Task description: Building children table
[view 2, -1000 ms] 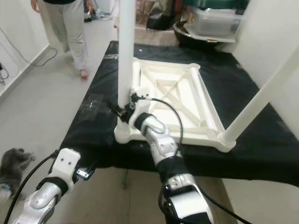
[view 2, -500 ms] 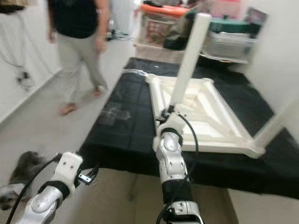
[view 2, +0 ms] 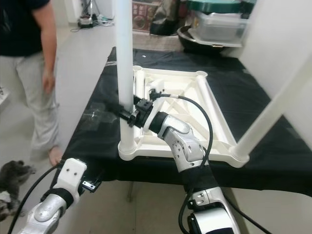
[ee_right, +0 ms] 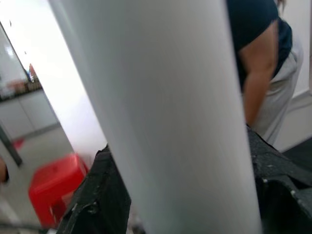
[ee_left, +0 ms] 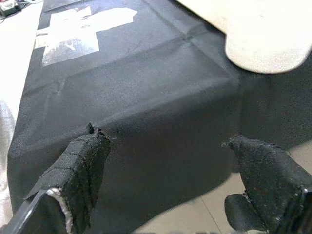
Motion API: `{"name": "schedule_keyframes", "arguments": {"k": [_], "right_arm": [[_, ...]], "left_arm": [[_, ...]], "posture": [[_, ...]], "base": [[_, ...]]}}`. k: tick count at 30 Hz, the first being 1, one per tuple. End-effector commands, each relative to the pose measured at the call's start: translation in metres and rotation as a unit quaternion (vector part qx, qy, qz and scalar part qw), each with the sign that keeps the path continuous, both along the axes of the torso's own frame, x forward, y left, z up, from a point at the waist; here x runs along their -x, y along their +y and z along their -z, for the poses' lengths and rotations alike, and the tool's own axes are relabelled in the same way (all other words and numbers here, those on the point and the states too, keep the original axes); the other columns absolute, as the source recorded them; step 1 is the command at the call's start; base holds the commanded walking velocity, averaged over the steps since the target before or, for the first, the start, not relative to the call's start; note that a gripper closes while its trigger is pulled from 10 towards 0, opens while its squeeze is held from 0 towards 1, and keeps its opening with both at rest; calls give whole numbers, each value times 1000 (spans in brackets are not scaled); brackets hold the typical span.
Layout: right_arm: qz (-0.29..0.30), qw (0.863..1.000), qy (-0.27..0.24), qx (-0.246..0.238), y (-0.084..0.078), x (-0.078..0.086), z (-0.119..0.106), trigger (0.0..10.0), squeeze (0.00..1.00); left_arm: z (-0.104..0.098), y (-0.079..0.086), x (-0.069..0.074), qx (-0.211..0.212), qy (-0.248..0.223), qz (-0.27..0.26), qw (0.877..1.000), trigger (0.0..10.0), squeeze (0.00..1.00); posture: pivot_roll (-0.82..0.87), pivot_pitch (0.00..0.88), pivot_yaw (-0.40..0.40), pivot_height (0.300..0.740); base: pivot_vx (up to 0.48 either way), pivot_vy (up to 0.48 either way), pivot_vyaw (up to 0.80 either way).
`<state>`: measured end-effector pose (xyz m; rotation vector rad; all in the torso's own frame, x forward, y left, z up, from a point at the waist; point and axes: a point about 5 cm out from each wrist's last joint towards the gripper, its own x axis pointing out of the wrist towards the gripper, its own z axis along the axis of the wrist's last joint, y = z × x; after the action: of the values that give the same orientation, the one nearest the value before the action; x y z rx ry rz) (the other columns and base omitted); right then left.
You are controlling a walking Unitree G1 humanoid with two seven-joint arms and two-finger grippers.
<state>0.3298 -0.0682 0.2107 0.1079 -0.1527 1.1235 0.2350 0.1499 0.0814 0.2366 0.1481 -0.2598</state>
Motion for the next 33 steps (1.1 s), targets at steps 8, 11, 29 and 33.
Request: {"name": "schedule_keyframes", "arguments": {"k": [8, 11, 29, 33], "right_arm": [[466, 866, 163, 79, -28, -44, 72, 0, 0], [577, 790, 185, 87, -60, -37, 88, 0, 0], [246, 968, 37, -31, -20, -30, 16, 10000, 0], [93, 995, -14, 22, -13, -18, 5, 10000, 0]], "left_arm": [[4, 2, 4, 0, 10, -8, 1000, 10000, 0], [5, 1, 4, 0, 11, -5, 1000, 10000, 0], [5, -3, -1, 1, 10, 5, 1000, 10000, 0], [3, -1, -4, 0, 6, 3, 1000, 10000, 0]], "posture": [[157, 0, -96, 740], [142, 0, -81, 740], [117, 0, -71, 740], [127, 0, -82, 740]], "base": [[0, 0, 0], [0, 0, 0], [0, 0, 0], [0, 0, 0]]}}
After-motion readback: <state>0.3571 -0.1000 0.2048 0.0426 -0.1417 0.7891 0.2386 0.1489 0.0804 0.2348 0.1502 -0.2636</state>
